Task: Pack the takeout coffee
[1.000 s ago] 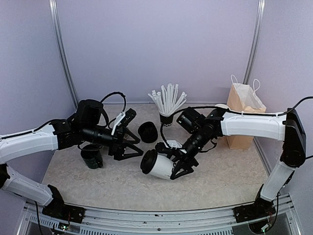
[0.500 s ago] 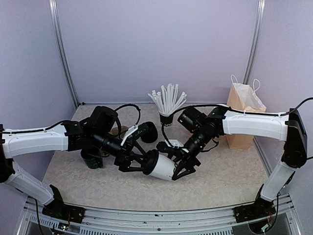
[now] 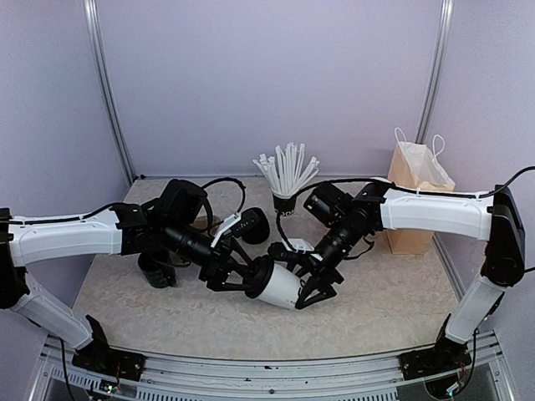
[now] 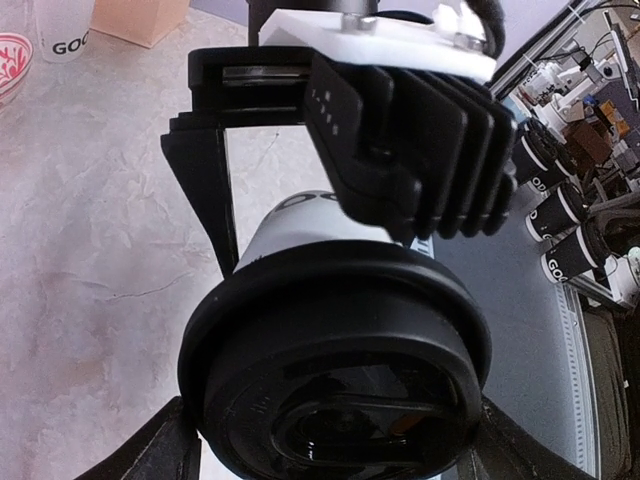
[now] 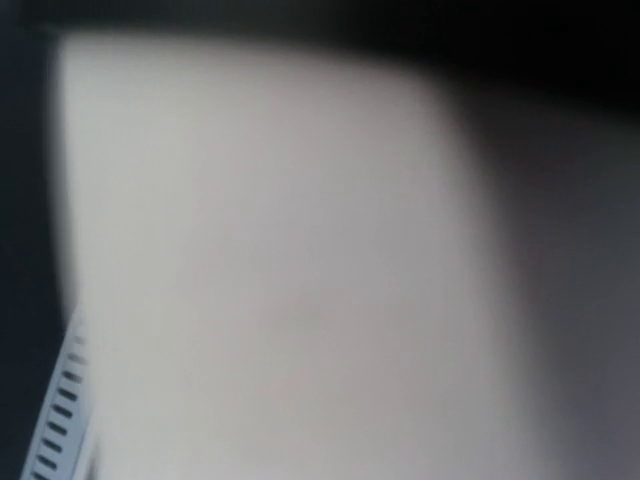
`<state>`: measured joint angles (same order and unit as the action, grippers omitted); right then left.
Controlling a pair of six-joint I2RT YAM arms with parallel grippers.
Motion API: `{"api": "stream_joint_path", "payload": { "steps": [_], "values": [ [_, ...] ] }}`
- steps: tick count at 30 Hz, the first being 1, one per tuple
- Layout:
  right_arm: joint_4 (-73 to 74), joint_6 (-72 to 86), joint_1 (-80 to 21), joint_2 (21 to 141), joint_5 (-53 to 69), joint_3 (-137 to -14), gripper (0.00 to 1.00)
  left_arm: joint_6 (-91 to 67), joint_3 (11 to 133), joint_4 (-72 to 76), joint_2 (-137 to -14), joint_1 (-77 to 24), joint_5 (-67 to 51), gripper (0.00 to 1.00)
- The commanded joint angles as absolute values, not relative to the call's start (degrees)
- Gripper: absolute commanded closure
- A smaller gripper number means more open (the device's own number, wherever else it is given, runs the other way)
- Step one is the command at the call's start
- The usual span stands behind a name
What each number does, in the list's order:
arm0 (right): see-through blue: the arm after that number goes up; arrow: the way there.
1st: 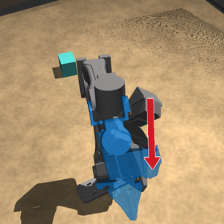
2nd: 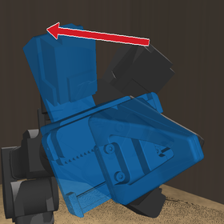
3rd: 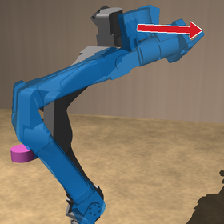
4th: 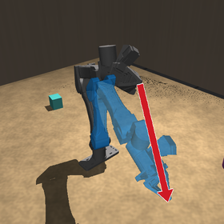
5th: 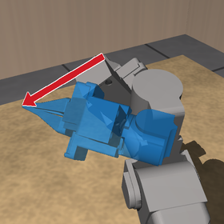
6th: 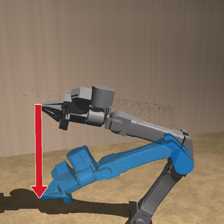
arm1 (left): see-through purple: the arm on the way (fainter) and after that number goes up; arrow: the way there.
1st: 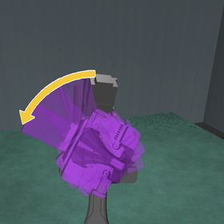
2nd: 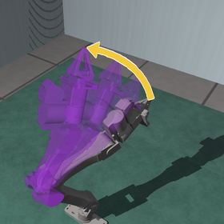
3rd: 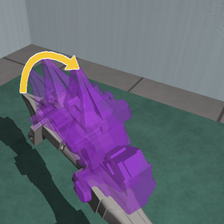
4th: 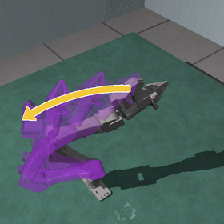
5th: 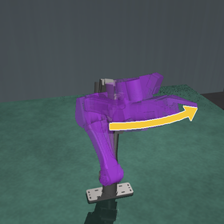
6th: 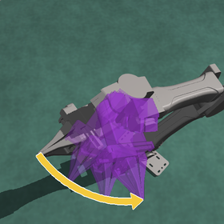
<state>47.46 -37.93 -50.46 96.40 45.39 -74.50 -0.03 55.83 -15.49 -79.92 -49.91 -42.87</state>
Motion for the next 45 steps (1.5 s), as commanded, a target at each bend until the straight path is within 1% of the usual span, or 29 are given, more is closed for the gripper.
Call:
{"api": "stream_joint_path", "payload": {
  "steps": [1,2,5,9,14,17,19,26,29,34,37,45],
  "values": [
    [45.8,-36.8,-49.8,93.6,43.1,-74.9,0.12,1.5,59.9,-18.8,-80.3,-50.2,-42.3,0.26],
    [46.0,-36.9,-49.1,93.1,42.5,-74.8,0.08,2.5,60.9,-20.7,-80.3,-49.9,-40.7,0.26],
    [47.8,-37.4,-45.7,91.5,42.5,-74.8,0.01,4.1,62.9,-26.1,-79.9,-48.2,-36.3,0.26],
    [48.0,-37.5,-42.3,89.7,41.8,-73.9,0.01,4.7,66.8,-34.4,-81.0,-44.2,-26.2,0.26],
    [45.7,-36.5,-41.2,88.0,41.7,-71.1,0.01,2.2,70.6,-41.9,-83.6,-40.0,-15.8,0.26],
    [44.9,-36.5,-41.1,87.9,41.9,-70.1,0.01,0.3,73.8,-48.1,-86.8,-38.8,-7.0,0.26],
    [44.5,-36.5,-41.1,87.9,42.1,-69.9,0.01,-1.7,75.3,-51.0,-88.7,-37.9,-3.7,0.26],
    [44.2,-37.1,-41.0,88.0,43.1,-69.1,0.01,-4.1,78.0,-57.0,-89.9,-35.6,-0.9,0.26],
    [44.3,-37.3,-41.0,88.0,43.2,-69.0,0.01,-5.9,79.3,-60.4,-90.7,-34.1,3.6,0.26],
    [44.0,-37.4,-41.0,88.5,44.3,-68.7,0.01,-7.0,81.6,-63.9,-91.4,-31.4,6.8,0.26],
    [44.1,-37.5,-41.0,89.0,44.8,-68.6,0.01,-7.5,83.3,-64.8,-92.5,-29.9,6.6,0.26],
    [44.4,-37.8,-41.0,89.4,45.4,-68.7,0.01,-6.8,85.9,-65.2,-95.6,-29.6,5.9,0.27]
  ]
}}
